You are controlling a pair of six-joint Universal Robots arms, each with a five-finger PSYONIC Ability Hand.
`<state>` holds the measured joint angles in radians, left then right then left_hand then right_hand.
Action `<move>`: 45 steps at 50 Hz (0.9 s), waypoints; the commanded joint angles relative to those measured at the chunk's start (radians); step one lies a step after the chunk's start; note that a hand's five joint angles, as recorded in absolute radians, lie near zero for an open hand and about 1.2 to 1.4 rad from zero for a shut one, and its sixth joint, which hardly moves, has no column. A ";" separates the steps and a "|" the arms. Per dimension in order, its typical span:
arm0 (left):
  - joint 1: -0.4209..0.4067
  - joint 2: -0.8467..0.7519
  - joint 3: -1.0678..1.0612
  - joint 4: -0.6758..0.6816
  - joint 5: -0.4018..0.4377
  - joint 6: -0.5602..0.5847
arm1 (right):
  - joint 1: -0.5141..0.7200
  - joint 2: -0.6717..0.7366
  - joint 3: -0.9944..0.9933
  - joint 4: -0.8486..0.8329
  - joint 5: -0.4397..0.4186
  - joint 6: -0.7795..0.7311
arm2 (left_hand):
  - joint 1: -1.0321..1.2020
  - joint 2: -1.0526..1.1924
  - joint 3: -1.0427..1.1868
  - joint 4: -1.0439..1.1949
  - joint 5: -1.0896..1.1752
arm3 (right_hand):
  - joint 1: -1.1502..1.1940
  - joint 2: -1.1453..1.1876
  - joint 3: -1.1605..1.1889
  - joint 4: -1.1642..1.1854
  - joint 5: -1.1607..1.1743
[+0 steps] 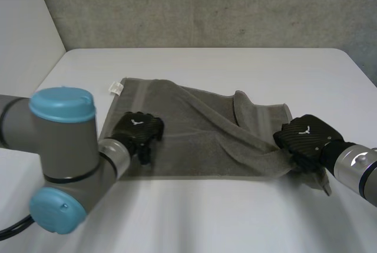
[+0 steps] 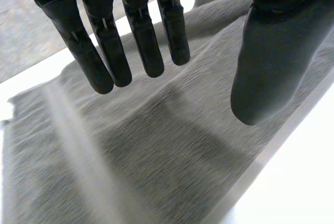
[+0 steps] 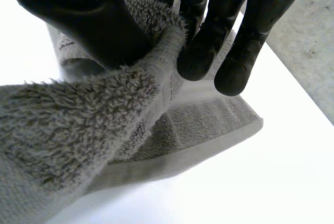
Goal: Fold the towel.
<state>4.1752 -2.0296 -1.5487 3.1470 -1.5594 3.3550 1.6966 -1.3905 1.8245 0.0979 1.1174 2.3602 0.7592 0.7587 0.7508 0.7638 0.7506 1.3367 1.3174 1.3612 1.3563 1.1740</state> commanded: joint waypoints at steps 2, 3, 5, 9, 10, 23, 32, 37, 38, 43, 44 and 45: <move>0.130 0.040 -0.083 -0.002 0.002 0.083 | -0.003 0.004 0.004 -0.001 -0.005 -0.004 | -0.281 -0.281 -0.273 -0.286 -0.447 | 0.060 0.079 0.035 0.040 0.048; 0.131 0.040 -0.083 -0.002 0.002 0.083 | -0.003 0.004 0.004 -0.001 -0.005 -0.004 | -0.281 -0.281 -0.273 -0.286 -0.447 | 0.060 0.079 0.035 0.040 0.048; 0.157 0.046 -0.119 0.010 0.001 0.102 | 0.000 0.004 0.009 -0.001 -0.010 -0.004 | -0.293 -0.293 -0.285 -0.298 -0.459 | 0.060 0.079 0.035 0.040 0.048; 0.192 0.048 -0.151 0.045 0.002 0.118 | 0.000 0.008 0.010 -0.003 -0.011 -0.004 | -0.290 -0.290 -0.282 -0.295 -0.456 | 0.060 0.079 0.035 0.040 0.048; 0.213 0.048 -0.165 0.066 0.005 0.124 | 0.000 0.010 0.010 -0.003 -0.011 -0.004 | -0.284 -0.284 -0.276 -0.289 -0.450 | 0.060 0.079 0.035 0.040 0.048; 0.281 0.069 -0.237 0.137 0.064 0.161 | -0.011 0.011 0.001 -0.011 0.002 0.002 | -0.279 -0.278 -0.270 -0.283 -0.445 | 0.060 0.079 0.035 0.040 0.048; 0.289 0.065 -0.240 0.143 0.070 0.162 | -0.012 0.015 -0.001 -0.011 0.004 0.002 | -0.267 -0.266 -0.258 -0.271 -0.433 | 0.060 0.079 0.035 0.040 0.048; 0.289 0.065 -0.245 0.143 0.076 0.162 | -0.012 0.024 -0.002 -0.009 0.004 0.002 | -0.267 -0.266 -0.258 -0.271 -0.433 | 0.060 0.079 0.035 0.040 0.048; 0.289 0.065 -0.245 0.143 0.076 0.162 | -0.012 0.024 -0.002 -0.009 0.004 0.002 | -0.267 -0.266 -0.258 -0.271 -0.433 | 0.060 0.079 0.035 0.040 0.048; 0.289 0.062 -0.245 0.140 0.076 0.164 | -0.012 0.030 -0.001 -0.009 0.004 0.001 | -0.270 -0.269 -0.261 -0.274 -0.436 | 0.060 0.079 0.035 0.040 0.048; 0.289 0.060 -0.245 0.140 0.076 0.167 | -0.012 0.030 -0.001 -0.009 0.004 0.001 | -0.270 -0.269 -0.261 -0.274 -0.436 | 0.060 0.079 0.035 0.040 0.048; 0.290 0.058 -0.245 0.140 0.076 0.173 | -0.011 0.031 -0.001 -0.009 0.004 0.001 | -0.270 -0.269 -0.261 -0.274 -0.436 | 0.060 0.079 0.035 0.040 0.048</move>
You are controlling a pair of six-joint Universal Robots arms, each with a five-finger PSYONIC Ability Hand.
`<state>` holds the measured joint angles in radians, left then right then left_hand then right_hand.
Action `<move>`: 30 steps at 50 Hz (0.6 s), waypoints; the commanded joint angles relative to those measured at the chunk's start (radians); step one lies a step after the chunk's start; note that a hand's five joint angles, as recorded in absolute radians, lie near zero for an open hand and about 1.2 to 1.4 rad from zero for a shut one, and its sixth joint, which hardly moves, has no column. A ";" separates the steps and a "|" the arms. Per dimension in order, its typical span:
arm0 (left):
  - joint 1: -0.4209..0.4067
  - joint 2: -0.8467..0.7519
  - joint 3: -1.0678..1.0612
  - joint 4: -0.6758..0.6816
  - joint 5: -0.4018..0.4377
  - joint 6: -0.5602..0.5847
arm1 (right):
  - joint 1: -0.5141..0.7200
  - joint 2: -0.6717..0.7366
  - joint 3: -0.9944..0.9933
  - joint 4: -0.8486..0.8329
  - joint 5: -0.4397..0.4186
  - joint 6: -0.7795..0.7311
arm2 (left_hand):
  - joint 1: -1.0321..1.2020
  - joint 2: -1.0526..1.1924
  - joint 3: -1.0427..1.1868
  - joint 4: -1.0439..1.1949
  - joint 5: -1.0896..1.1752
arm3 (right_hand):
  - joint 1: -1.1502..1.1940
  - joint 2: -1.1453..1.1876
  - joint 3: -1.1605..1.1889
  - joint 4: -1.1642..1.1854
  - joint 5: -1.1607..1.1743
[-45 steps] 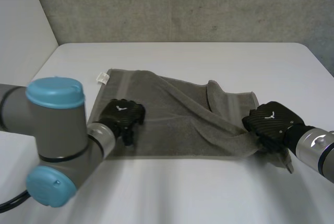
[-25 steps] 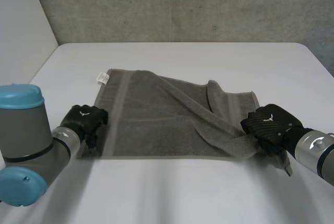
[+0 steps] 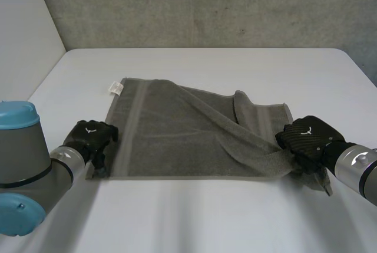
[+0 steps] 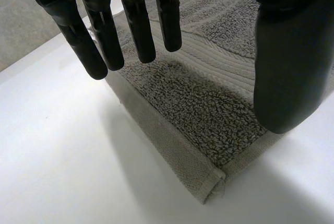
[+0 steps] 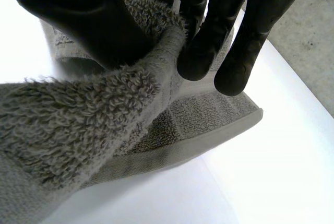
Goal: Fold the towel.
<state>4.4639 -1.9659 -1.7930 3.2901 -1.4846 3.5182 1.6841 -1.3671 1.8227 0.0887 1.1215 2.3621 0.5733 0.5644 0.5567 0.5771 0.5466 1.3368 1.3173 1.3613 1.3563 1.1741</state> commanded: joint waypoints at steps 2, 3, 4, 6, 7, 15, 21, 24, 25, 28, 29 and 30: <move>0.003 -0.008 -0.002 -0.001 0.001 0.015 | 0.002 0.008 0.003 0.000 0.000 -0.001 | -0.084 -0.075 -0.067 -0.088 -0.232 | 0.060 0.079 0.035 0.040 0.048; 0.003 -0.010 0.000 -0.001 0.001 0.021 | 0.002 0.008 0.003 -0.001 0.000 -0.001 | -0.084 -0.075 -0.067 -0.088 -0.232 | 0.060 0.079 0.035 0.040 0.048; 0.003 -0.010 0.000 -0.001 0.001 0.021 | 0.002 0.008 0.003 -0.001 0.000 -0.001 | -0.084 -0.075 -0.067 -0.088 -0.232 | 0.060 0.079 0.035 0.040 0.048; 0.006 -0.021 0.001 0.002 0.001 0.027 | 0.002 0.006 0.003 -0.001 0.000 -0.001 | -0.081 -0.072 -0.064 -0.085 -0.229 | 0.060 0.079 0.035 0.040 0.048; 0.006 -0.021 0.001 0.002 0.001 0.027 | 0.002 0.006 0.003 -0.001 0.000 -0.001 | -0.081 -0.072 -0.064 -0.085 -0.229 | 0.060 0.079 0.035 0.040 0.048; 0.005 -0.051 0.012 0.006 0.001 0.027 | 0.005 0.008 0.010 -0.001 0.000 -0.001 | -0.075 -0.066 -0.058 -0.079 -0.223 | 0.060 0.079 0.035 0.040 0.048; 0.003 -0.074 0.018 0.022 0.001 0.028 | 0.005 0.022 0.012 -0.003 0.000 -0.003 | -0.072 -0.063 -0.056 -0.076 -0.220 | 0.060 0.079 0.035 0.040 0.048; 0.003 -0.087 0.021 0.042 0.000 0.030 | 0.005 0.023 0.012 -0.003 -0.002 -0.003 | -0.052 -0.043 -0.035 -0.055 -0.199 | 0.060 0.079 0.035 0.040 0.048; 0.003 -0.087 0.021 0.042 0.000 0.030 | 0.005 0.023 0.012 -0.003 -0.002 -0.003 | -0.051 -0.043 -0.035 -0.055 -0.199 | 0.060 0.079 0.035 0.040 0.048; 0.005 -0.093 0.027 0.057 0.000 0.036 | 0.003 0.023 0.012 -0.003 -0.002 -0.003 | 0.037 0.045 0.053 0.033 -0.111 | 0.060 0.079 0.035 0.040 0.048; 0.005 -0.093 0.033 0.062 0.000 0.036 | 0.003 0.023 0.012 -0.003 0.000 -0.003 | 0.109 0.118 0.126 0.105 -0.039 | 0.060 0.079 0.035 0.040 0.048; 0.005 -0.093 0.040 0.066 0.000 0.036 | 0.005 0.023 0.012 -0.003 0.000 -0.003 | 0.168 0.177 0.185 0.164 0.020 | 0.060 0.079 0.035 0.040 0.048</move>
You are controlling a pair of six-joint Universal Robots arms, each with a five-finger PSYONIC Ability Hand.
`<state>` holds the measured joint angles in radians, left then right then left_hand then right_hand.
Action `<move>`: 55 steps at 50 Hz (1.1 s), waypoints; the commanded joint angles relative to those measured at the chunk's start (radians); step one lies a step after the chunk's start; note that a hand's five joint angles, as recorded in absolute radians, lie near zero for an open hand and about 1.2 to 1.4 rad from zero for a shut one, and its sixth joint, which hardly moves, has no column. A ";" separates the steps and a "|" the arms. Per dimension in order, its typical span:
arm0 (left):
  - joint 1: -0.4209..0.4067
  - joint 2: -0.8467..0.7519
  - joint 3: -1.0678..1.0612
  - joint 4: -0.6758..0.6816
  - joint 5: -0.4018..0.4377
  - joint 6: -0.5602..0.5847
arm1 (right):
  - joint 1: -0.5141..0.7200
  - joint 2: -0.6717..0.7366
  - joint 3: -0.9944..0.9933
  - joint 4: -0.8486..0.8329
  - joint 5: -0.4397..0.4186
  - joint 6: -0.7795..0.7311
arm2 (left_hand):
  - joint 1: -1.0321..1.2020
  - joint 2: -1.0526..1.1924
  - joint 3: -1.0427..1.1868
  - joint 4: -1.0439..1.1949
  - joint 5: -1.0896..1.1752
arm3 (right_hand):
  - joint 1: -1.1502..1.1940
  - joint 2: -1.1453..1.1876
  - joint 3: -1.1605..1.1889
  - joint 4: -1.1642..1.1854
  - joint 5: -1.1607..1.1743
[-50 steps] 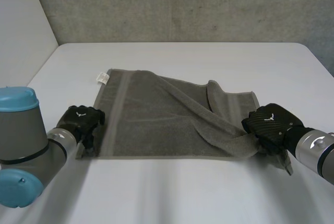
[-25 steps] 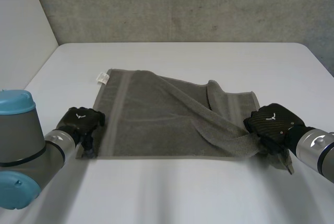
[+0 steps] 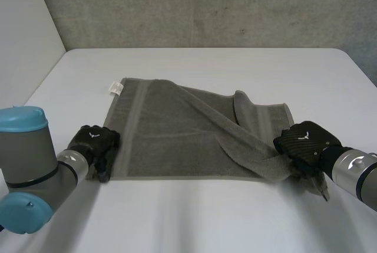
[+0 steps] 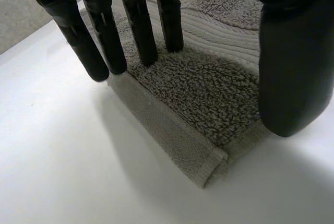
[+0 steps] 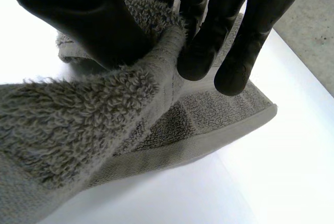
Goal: Fold the towel.
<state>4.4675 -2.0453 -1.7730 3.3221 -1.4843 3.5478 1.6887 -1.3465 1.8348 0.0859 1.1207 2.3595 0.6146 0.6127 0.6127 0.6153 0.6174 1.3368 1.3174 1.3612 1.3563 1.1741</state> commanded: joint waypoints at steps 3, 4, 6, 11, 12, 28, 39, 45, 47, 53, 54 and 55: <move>0.001 -0.018 0.036 0.043 -0.001 0.006 | 0.000 0.003 0.000 -0.002 0.001 0.000 | 0.206 0.208 0.208 0.205 0.029 | 0.060 0.079 0.035 0.040 0.048; 0.001 -0.018 0.037 0.043 -0.001 0.006 | 0.000 0.003 0.000 -0.002 0.001 0.000 | 0.207 0.209 0.208 0.206 0.029 | 0.060 0.079 0.035 0.040 0.048; 0.001 -0.024 0.044 0.046 -0.001 0.006 | 0.000 0.003 0.001 0.000 -0.001 0.000 | 0.268 0.270 0.270 0.268 0.091 | 0.060 0.079 0.035 0.040 0.048; 0.001 -0.035 0.082 0.051 -0.004 0.009 | 0.000 0.003 0.001 -0.002 0.001 0.000 | 0.505 0.507 0.507 0.505 0.328 | 0.060 0.079 0.035 0.040 0.048; 0.001 -0.035 0.083 0.051 -0.004 0.009 | 0.000 0.003 0.001 -0.002 0.001 0.000 | 0.506 0.508 0.508 0.505 0.329 | 0.060 0.079 0.035 0.040 0.048; -0.002 0.143 0.170 0.054 -0.019 -0.020 | -0.070 -0.074 -0.114 -0.009 0.021 0.078 | 0.782 0.784 0.784 0.781 0.604 | 0.060 0.079 0.035 0.040 0.048; 0.030 0.284 0.175 0.043 -0.008 -0.104 | -0.150 -0.114 -0.270 0.209 0.001 0.138 | 0.782 0.784 0.784 0.781 0.604 | 0.060 0.079 0.035 0.040 0.048; 0.016 0.264 0.147 0.010 -0.005 -0.098 | -0.138 -0.079 -0.305 0.383 0.013 -0.043 | 0.782 0.784 0.784 0.781 0.604 | 0.060 0.079 0.035 0.040 0.048; 0.015 0.237 0.147 0.005 -0.004 -0.098 | -0.130 -0.042 -0.328 0.387 0.024 -0.079 | 0.782 0.784 0.784 0.781 0.604 | 0.060 0.079 0.035 0.040 0.048; 0.013 0.052 0.254 0.005 -0.013 -0.098 | -0.055 0.111 -0.474 0.383 0.082 -0.088 | 0.782 0.784 0.784 0.781 0.604 | 0.060 0.079 0.035 0.040 0.048; 0.012 0.007 0.311 -0.001 -0.016 -0.098 | -0.025 0.139 -0.527 0.377 0.108 -0.086 | 0.782 0.784 0.784 0.781 0.604 | 0.060 0.079 0.035 0.040 0.048; 0.012 0.007 0.311 -0.001 -0.016 -0.098 | -0.024 0.139 -0.528 0.377 0.108 -0.086 | 0.782 0.784 0.784 0.781 0.604 | 0.060 0.079 0.035 0.040 0.048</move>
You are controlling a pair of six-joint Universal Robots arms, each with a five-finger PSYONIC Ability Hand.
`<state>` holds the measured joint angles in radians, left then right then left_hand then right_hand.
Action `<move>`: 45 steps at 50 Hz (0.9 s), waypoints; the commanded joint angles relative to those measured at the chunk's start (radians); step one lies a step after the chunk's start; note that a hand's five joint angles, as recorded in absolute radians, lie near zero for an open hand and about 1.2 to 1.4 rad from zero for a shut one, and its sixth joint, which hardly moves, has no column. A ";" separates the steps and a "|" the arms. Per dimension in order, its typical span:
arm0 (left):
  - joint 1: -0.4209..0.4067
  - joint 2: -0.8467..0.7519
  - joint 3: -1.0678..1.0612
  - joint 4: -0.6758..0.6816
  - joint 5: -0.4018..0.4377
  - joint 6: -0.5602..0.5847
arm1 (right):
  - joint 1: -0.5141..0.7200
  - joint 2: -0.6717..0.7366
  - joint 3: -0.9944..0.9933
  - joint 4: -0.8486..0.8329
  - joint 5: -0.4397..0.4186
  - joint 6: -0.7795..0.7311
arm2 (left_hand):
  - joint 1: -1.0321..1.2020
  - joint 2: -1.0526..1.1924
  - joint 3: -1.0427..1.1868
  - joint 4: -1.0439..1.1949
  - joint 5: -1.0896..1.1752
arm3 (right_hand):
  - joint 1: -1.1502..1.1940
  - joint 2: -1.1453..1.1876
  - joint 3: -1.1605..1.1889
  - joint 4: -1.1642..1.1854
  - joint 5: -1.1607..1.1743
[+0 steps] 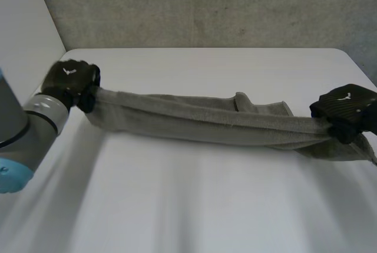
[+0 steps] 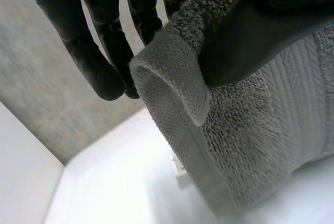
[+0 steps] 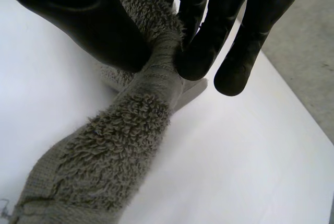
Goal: Fold the towel.
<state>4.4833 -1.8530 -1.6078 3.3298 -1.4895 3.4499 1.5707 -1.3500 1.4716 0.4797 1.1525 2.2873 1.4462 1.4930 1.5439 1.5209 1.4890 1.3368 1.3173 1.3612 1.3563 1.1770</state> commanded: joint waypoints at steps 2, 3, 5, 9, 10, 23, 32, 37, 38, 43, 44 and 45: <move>-0.012 -0.260 0.280 -0.024 -0.015 0.000 | 0.147 0.227 -0.304 -0.067 0.137 -0.014 | -0.050 -0.097 -0.148 -0.125 -0.267 | 0.059 0.079 0.035 0.040 0.045; -0.012 -0.261 0.281 -0.024 -0.015 0.000 | 0.147 0.227 -0.304 -0.067 0.138 -0.014 | -0.050 -0.097 -0.148 -0.125 -0.267 | 0.059 0.079 0.035 0.040 0.045; -0.015 -0.282 0.362 -0.029 -0.023 0.000 | 0.169 0.267 -0.386 -0.125 0.167 -0.012 | -0.050 -0.097 -0.148 -0.125 -0.267 | 0.059 0.079 0.035 0.040 0.045; -0.030 -0.291 0.580 -0.004 -0.032 -0.020 | 0.225 0.298 -0.536 -0.525 0.258 0.004 | -0.050 -0.097 -0.148 -0.125 -0.267 | 0.059 0.079 0.035 0.040 0.045; -0.045 -0.282 0.627 0.038 -0.022 -0.034 | 0.226 0.298 -0.536 -0.527 0.259 0.004 | -0.050 -0.097 -0.148 -0.125 -0.267 | 0.059 0.079 0.035 0.040 0.045; -0.042 -0.186 0.620 0.188 -0.020 -0.235 | 0.281 0.235 -0.407 -0.771 0.242 0.083 | -0.050 -0.097 -0.148 -0.125 -0.267 | 0.059 0.079 0.035 0.040 0.045; -0.036 -0.213 0.305 0.185 -0.017 -0.203 | 0.292 0.282 -0.295 -0.449 0.164 0.081 | -0.050 -0.097 -0.148 -0.125 -0.267 | 0.059 0.079 0.035 0.040 0.045; -0.004 -0.235 0.157 0.183 -0.017 -0.143 | 0.282 0.307 -0.192 -0.395 0.167 0.078 | -0.050 -0.097 -0.148 -0.125 -0.267 | 0.059 0.079 0.035 0.040 0.045; 0.004 -0.241 0.117 0.183 -0.017 -0.114 | 0.281 0.325 -0.157 -0.383 0.168 0.078 | -0.050 -0.097 -0.148 -0.125 -0.267 | 0.059 0.079 0.035 0.040 0.045; 0.010 -0.241 0.027 0.180 -0.015 -0.026 | 0.281 0.373 -0.082 -0.363 0.168 0.083 | -0.050 -0.097 -0.148 -0.125 -0.267 | 0.059 0.079 0.035 0.040 0.045; 0.011 -0.236 0.007 0.180 -0.015 -0.009 | 0.279 0.379 -0.064 -0.365 0.165 0.089 | -0.050 -0.097 -0.148 -0.125 -0.267 | 0.059 0.079 0.035 0.040 0.045; 0.011 -0.236 0.006 0.180 -0.015 -0.009 | 0.279 0.379 -0.063 -0.365 0.165 0.089 | -0.050 -0.097 -0.148 -0.125 -0.267 | 0.059 0.079 0.035 0.040 0.045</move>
<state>4.4863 -2.0925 -1.5194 3.5115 -1.5057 3.3613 1.8521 -1.0087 1.3349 0.1127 1.3185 2.3657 1.4505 1.5016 1.5490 1.5248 1.4991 1.3364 1.3173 1.3613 1.3563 1.1830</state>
